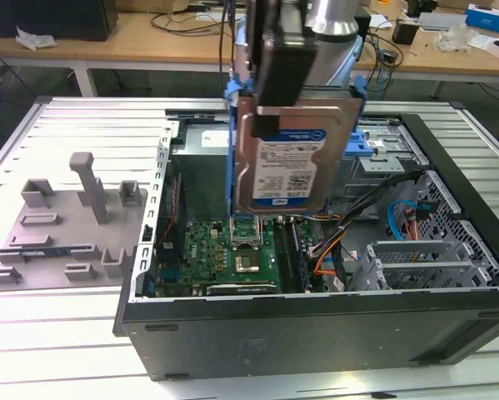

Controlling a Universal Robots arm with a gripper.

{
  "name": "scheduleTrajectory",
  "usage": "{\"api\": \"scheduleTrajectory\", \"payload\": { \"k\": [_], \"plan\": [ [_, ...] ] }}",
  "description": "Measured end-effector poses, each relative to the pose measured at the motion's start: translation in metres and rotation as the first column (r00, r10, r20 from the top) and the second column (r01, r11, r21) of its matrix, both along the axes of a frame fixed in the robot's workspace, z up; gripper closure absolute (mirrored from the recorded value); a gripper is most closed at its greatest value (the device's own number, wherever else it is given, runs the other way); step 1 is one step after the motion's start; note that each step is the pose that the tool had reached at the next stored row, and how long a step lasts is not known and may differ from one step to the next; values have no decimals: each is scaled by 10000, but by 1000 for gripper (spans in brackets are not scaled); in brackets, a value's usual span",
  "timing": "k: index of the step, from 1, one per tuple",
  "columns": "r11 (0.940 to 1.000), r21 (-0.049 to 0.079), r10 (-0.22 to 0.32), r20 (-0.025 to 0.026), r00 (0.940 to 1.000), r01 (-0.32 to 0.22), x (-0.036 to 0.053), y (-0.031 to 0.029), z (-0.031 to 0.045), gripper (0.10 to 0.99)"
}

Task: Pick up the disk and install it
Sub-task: 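Pick up the disk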

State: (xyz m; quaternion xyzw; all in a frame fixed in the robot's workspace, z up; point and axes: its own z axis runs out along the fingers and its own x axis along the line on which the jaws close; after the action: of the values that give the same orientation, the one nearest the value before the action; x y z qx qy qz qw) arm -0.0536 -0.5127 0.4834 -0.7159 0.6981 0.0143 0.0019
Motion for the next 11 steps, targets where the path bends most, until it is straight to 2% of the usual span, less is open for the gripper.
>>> {"api": "scheduleTrajectory", "payload": {
  "k": [1, 2, 4, 6, 11],
  "plan": [
    [10000, 1, 1, 0, 10000, -1, 35, -6, -4, 718],
    [10000, 1, -1, 0, 10000, 1, 116, -20, -14, 718],
    [10000, -1, -1, -3, 10000, 1, 220, -37, -25, 718],
    [10000, 0, -14, -26, 10000, 14, 242, -40, -28, 718],
    [10000, 0, -50, -28, 10000, 50, 242, -41, -28, 718]
  ]
}}
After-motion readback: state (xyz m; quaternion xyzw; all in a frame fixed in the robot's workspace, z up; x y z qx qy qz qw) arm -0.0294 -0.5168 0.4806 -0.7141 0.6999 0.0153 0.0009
